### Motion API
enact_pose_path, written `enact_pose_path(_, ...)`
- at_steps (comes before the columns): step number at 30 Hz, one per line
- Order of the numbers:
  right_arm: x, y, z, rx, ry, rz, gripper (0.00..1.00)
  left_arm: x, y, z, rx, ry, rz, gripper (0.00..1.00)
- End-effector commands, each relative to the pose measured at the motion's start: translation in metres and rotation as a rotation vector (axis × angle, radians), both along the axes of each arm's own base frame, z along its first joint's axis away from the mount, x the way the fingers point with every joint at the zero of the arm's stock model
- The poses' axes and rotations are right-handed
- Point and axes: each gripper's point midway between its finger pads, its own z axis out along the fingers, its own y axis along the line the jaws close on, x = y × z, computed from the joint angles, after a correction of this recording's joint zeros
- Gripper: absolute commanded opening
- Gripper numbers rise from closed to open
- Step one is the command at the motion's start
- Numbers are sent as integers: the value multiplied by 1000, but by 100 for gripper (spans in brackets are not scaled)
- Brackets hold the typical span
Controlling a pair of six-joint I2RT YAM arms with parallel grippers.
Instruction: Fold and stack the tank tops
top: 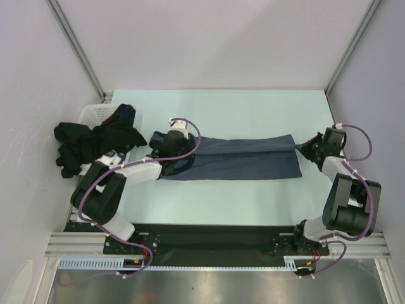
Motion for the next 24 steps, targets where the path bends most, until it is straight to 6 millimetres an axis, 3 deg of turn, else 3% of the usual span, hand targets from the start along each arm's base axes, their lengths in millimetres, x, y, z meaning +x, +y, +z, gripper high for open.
enact_pose_path(1,-5,-10,11,-43,-31,-33,0,0,3,21,-32,-63,40,2)
enact_pose_path(12,-29,-11,-6,-47,6,-80,0,-25,-1,2,-3,-22,83,4)
enact_pose_path(21,-59,-18,-43,-48,77,-197,0,-48,15,-39,-16,89,210,10)
enact_pose_path(23,-61,-19,-48,-45,97,-203,5,-49,17,-42,-15,97,225,16)
enact_pose_path(24,-59,-20,-46,-48,93,-201,12,-50,18,-44,-10,103,228,26)
